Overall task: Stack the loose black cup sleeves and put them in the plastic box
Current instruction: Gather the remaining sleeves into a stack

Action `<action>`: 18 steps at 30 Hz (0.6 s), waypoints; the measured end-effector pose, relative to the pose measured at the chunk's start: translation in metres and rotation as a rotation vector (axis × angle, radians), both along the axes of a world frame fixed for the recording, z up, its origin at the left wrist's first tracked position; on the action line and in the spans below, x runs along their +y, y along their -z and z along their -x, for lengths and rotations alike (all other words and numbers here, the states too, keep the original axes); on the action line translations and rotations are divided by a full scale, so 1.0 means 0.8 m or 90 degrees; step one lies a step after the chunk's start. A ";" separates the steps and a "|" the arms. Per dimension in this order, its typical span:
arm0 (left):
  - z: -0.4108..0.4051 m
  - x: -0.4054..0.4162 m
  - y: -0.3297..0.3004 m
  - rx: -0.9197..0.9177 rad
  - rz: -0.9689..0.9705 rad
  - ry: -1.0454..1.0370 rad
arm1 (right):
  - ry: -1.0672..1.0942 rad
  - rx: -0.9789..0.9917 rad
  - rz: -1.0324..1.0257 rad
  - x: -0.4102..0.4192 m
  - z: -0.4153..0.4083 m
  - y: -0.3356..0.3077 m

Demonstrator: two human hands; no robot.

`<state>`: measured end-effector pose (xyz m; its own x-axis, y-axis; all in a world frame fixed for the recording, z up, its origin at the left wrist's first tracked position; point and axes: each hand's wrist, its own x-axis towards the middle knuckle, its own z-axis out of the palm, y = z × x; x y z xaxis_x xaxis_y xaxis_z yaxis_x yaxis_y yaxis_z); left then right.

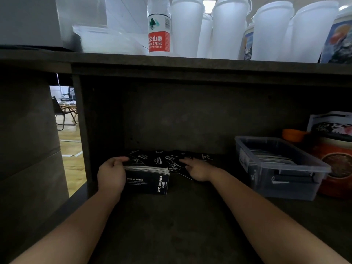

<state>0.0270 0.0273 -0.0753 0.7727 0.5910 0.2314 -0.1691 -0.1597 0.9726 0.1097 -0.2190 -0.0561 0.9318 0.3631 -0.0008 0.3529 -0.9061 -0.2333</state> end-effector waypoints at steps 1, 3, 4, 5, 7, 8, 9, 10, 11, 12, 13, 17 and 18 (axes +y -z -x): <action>0.001 -0.001 -0.001 0.001 0.002 0.001 | 0.009 -0.001 0.034 -0.001 0.002 0.003; 0.003 -0.002 -0.003 0.000 -0.002 0.001 | 0.030 -0.030 0.092 -0.002 0.017 0.002; 0.004 -0.002 -0.004 -0.001 -0.003 0.001 | 0.037 -0.049 0.114 -0.001 0.028 0.001; 0.004 -0.003 -0.004 0.000 -0.002 0.002 | 0.038 -0.065 0.133 0.000 0.040 -0.002; 0.005 -0.002 -0.004 0.003 0.002 0.003 | 0.019 -0.075 0.160 -0.001 0.057 -0.005; 0.004 -0.001 -0.003 0.006 0.003 0.002 | 0.006 -0.073 0.155 -0.005 0.063 -0.005; 0.004 -0.001 -0.003 0.007 0.003 0.001 | -0.002 -0.070 0.128 -0.012 0.067 -0.005; 0.004 -0.001 -0.003 0.007 0.005 0.000 | -0.004 -0.065 0.084 -0.022 0.068 -0.006; 0.004 -0.001 -0.003 0.007 0.007 0.000 | 0.001 -0.057 0.041 -0.034 0.066 -0.005; 0.005 -0.002 -0.003 0.005 0.009 0.000 | 0.010 -0.040 0.015 -0.047 0.063 -0.005; 0.006 -0.003 -0.003 0.004 0.013 0.000 | 0.019 -0.012 0.008 -0.058 0.059 -0.003; 0.011 -0.005 -0.005 -0.003 0.025 0.000 | 0.023 0.014 -0.063 -0.080 0.044 0.004; 0.011 -0.004 -0.004 -0.004 0.024 -0.001 | 0.020 -0.011 -0.070 -0.080 0.044 0.004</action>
